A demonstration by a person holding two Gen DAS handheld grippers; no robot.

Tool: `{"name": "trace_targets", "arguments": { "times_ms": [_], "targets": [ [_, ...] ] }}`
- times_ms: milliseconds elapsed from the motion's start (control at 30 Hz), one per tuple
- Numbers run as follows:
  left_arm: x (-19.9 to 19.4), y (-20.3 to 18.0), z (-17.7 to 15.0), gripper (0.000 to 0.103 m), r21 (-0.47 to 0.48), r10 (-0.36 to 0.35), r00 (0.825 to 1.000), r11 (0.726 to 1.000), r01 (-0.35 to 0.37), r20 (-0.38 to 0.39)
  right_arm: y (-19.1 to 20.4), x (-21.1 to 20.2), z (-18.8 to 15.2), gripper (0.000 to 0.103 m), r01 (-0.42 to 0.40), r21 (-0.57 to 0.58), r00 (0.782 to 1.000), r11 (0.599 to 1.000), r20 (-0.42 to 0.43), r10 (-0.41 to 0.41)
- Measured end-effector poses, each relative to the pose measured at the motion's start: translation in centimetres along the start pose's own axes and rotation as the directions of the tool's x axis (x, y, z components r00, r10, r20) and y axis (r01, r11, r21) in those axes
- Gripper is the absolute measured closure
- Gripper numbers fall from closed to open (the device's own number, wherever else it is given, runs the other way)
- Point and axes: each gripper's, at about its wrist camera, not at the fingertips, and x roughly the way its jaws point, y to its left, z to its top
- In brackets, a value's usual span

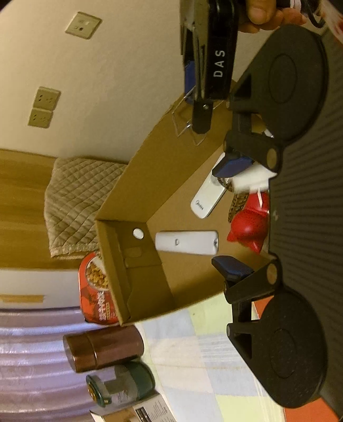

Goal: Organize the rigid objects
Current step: 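Lower into the box and open the left tool while the right tool releases the wire holder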

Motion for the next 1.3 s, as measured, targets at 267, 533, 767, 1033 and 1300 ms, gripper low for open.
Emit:
{"name": "trace_targets", "arguments": {
  "times_ms": [267, 533, 767, 1033, 1300],
  "targets": [
    [-1.2, 1.5, 0.1, 0.042, -0.032, 0.026, 1.000, 0.999, -0.025, 0.015, 0.2, -0.1, 0.0, 0.054, -0.003, -0.001, 1.000, 1.000, -0.006, 0.003],
    [-1.7, 1.7, -0.1, 0.042, -0.035, 0.027, 1.000, 0.999, -0.027, 0.013, 1.1, -0.2, -0.1, 0.054, -0.010, -0.019, 1.000, 1.000, -0.018, 0.010],
    [-1.9, 1.8, -0.2, 0.042, -0.038, 0.024, 1.000, 0.999, -0.023, 0.013, 1.3, 0.0, -0.3, 0.054, -0.003, -0.026, 1.000, 1.000, -0.031, 0.002],
    [-2.3, 2.2, -0.2, 0.042, -0.047, 0.028, 1.000, 0.999, -0.028, 0.013, 1.3, 0.4, -0.3, 0.054, -0.002, -0.018, 0.999, 1.000, -0.040, 0.001],
    [-3.1, 2.8, -0.2, 0.034, -0.068, 0.044, 0.999, 0.997, -0.043, 0.021, 0.9, 0.5, -0.1, 0.045, -0.028, 0.032, 0.999, 0.999, -0.041, 0.029]
  ]
}}
